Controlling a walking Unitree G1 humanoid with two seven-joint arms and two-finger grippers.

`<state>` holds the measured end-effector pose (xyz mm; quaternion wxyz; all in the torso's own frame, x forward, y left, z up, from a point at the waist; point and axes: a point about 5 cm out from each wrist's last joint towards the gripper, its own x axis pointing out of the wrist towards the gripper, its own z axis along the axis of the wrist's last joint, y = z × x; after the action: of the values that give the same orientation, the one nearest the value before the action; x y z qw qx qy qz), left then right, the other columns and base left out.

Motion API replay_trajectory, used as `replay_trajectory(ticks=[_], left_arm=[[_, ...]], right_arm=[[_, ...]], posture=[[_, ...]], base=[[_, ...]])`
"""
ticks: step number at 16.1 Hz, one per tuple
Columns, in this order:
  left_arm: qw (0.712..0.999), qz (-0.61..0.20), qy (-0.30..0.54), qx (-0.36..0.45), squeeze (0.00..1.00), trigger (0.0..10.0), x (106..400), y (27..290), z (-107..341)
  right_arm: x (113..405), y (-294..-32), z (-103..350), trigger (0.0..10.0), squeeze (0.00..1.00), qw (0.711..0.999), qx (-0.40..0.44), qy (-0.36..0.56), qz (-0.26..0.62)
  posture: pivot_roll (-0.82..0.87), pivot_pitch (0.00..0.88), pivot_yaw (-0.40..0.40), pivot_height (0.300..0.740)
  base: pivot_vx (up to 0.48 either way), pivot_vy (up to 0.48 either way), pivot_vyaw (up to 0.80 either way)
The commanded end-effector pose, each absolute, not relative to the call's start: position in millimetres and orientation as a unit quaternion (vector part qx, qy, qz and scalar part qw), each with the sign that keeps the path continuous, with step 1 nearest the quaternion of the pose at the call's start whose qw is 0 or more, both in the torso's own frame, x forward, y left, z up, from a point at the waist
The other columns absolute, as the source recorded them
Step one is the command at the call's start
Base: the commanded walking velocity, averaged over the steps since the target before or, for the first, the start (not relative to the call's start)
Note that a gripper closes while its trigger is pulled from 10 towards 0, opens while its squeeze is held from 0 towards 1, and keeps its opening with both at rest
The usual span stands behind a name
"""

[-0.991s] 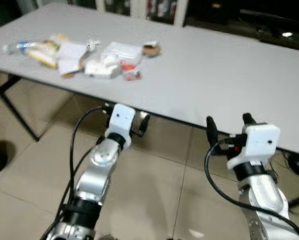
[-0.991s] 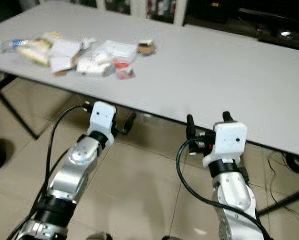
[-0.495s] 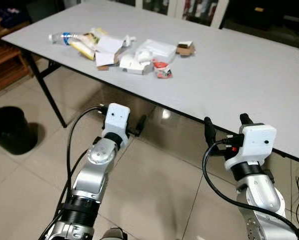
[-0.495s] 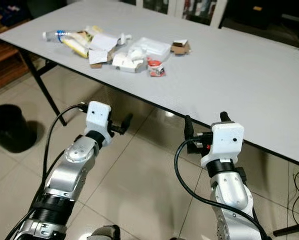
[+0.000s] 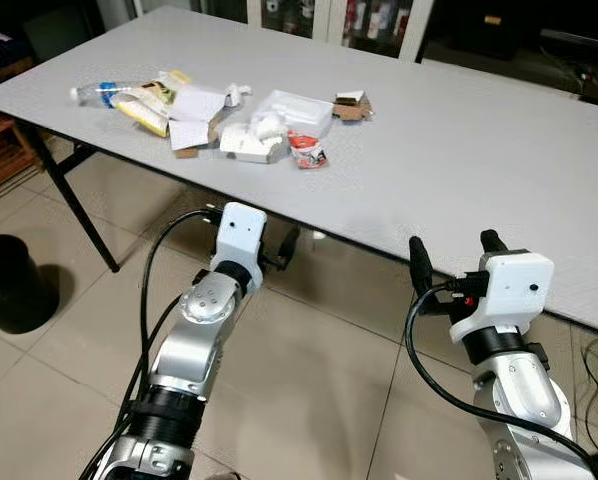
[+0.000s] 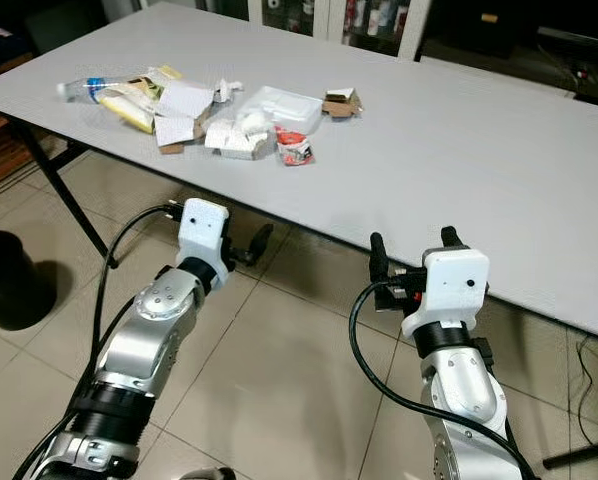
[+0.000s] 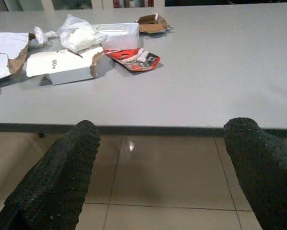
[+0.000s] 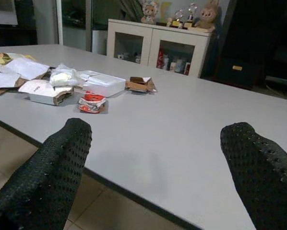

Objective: Picking trash to rubbish bin

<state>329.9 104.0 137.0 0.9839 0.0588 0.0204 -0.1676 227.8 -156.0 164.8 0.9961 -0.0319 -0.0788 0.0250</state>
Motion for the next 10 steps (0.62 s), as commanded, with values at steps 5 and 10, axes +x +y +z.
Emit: replay_trajectory(ticks=[5,10], left_arm=[[0.983,-0.171,0.028,0.057,0.0,10.0,332.2,103.7,135.3],[0.983,-0.17,0.029,0.056,0.0,10.0,332.8,103.6,134.9]], right_arm=[[226.0,-155.4,167.4,10.0,0.0,0.995,-0.029,-0.086,0.028],[226.2,-155.1,167.8,10.0,0.0,0.995,-0.03,-0.086,0.03]], posture=[[0.1,0.099,-0.032,0.74],[0.1,0.101,-0.034,0.74]], base=[[0.48,0.0,0.0],[0.48,0.0,0.0]])
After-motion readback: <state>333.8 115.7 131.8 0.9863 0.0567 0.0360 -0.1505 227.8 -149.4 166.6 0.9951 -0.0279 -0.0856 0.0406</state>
